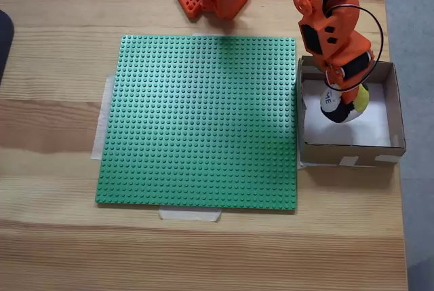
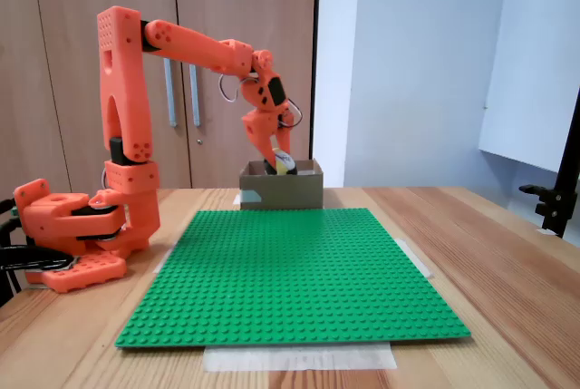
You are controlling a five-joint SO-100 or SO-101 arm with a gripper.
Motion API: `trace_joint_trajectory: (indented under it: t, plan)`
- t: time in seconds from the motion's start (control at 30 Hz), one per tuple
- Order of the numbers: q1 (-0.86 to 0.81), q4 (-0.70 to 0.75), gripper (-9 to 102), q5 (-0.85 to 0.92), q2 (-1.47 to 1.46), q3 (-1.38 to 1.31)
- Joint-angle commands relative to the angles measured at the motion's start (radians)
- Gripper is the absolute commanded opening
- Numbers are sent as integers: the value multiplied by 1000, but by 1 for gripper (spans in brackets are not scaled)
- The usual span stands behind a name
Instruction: Pick the ball and put it in the box.
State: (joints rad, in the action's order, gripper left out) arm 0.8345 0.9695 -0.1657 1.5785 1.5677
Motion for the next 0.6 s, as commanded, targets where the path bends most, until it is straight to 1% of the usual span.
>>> trace_joint_trajectory:
  t: [0.0, 0.2, 0.27, 0.57]
  plan:
    - [8, -25, 0, 23, 21, -57]
    - [12, -41, 3, 46, 26, -69]
    - [14, -35, 7, 40, 26, -77]
    - [25, -3, 16, 28, 40, -104]
